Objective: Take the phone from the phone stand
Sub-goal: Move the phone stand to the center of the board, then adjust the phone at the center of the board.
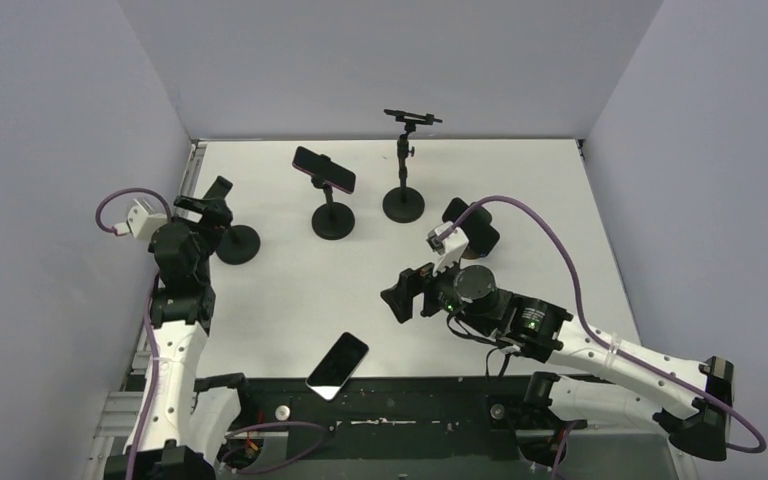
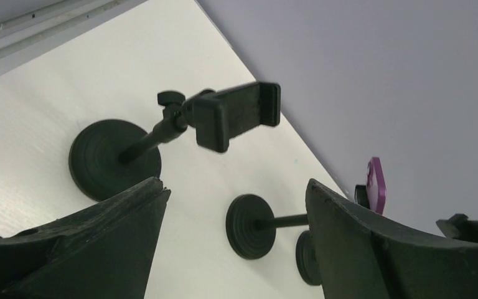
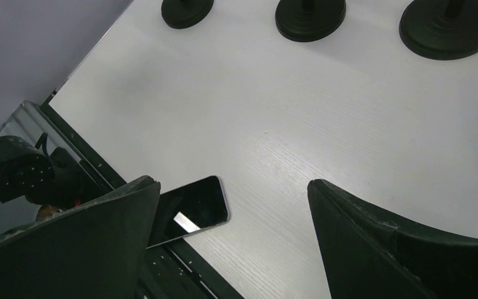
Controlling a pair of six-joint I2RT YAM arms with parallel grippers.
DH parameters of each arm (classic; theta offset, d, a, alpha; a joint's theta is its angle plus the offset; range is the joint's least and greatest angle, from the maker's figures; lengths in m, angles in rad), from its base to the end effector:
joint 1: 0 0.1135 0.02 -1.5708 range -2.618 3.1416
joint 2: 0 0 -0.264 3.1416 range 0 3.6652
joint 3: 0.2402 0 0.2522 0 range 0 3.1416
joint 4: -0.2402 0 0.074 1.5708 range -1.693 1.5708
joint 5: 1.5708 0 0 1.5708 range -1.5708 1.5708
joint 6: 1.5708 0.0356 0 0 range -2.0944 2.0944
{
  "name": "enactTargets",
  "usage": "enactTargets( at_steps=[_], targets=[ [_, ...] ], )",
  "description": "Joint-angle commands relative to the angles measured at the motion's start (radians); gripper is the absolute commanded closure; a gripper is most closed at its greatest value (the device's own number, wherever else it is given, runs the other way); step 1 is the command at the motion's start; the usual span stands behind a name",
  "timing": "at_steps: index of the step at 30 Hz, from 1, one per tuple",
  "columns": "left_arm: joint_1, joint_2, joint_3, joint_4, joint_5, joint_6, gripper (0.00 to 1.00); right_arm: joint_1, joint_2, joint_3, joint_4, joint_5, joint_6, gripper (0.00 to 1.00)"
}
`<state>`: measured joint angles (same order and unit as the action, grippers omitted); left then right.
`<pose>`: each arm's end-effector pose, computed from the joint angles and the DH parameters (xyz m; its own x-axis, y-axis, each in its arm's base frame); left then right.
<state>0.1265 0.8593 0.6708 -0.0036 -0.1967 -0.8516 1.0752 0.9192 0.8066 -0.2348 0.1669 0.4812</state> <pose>0.2039 0.0329 0.3057 0.1115 -0.7296 -0.6747 -0.3494 0.6069 -0.7139 0.1063 0.1842 0.3184 -0.5106 0.0152 -0.8597 -0.6282 0.6761 0.3851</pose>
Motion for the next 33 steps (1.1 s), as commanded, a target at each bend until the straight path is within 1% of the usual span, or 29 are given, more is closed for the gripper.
enactTargets(
  at_steps=[1,4,6,7,9,13,15,19,22,24,30,33],
  targets=[
    [-0.059,-0.098,0.043,-0.288,-0.027,0.007,0.2,0.01,0.036,-0.044,0.07,-0.055,-0.008,0.07],
    [-0.135,-0.163,-0.005,-0.363,0.0,-0.043,0.2,0.017,0.093,-0.077,0.11,-0.104,-0.007,0.11],
    [-0.19,-0.222,-0.059,-0.379,0.051,-0.094,0.2,0.038,0.139,-0.108,0.137,-0.122,-0.018,0.15],
    [-0.213,-0.251,-0.089,-0.379,0.088,-0.123,0.22,0.054,0.164,-0.121,0.149,-0.124,-0.021,0.19],
    [-0.233,-0.304,-0.142,-0.387,0.159,-0.171,0.27,0.1,0.209,-0.141,0.169,-0.102,-0.019,0.25],
    [-0.265,-0.36,-0.189,-0.478,0.256,-0.193,0.35,0.167,0.281,-0.185,0.224,-0.096,0.028,0.29],
    [-0.282,-0.384,-0.211,-0.52,0.27,-0.195,0.38,0.199,0.322,-0.206,0.29,-0.104,0.049,0.32],
    [-0.295,-0.438,-0.275,-0.55,0.286,-0.209,0.43,0.265,0.435,-0.189,0.331,-0.077,0.055,0.42],
    [-0.303,-0.444,-0.31,-0.548,0.301,-0.217,0.46,0.296,0.525,-0.155,0.352,-0.066,0.055,0.5],
    [-0.32,-0.434,-0.327,-0.525,0.304,-0.223,0.49,0.301,0.576,-0.136,0.355,-0.059,0.068,0.53],
    [-0.362,-0.329,-0.342,-0.482,0.305,-0.211,0.51,0.293,0.662,-0.112,0.387,-0.01,0.128,0.56],
    [-0.413,-0.279,-0.36,-0.446,0.285,-0.216,0.51,0.272,0.688,-0.112,0.401,-0.01,0.16,0.56]
  ],
)
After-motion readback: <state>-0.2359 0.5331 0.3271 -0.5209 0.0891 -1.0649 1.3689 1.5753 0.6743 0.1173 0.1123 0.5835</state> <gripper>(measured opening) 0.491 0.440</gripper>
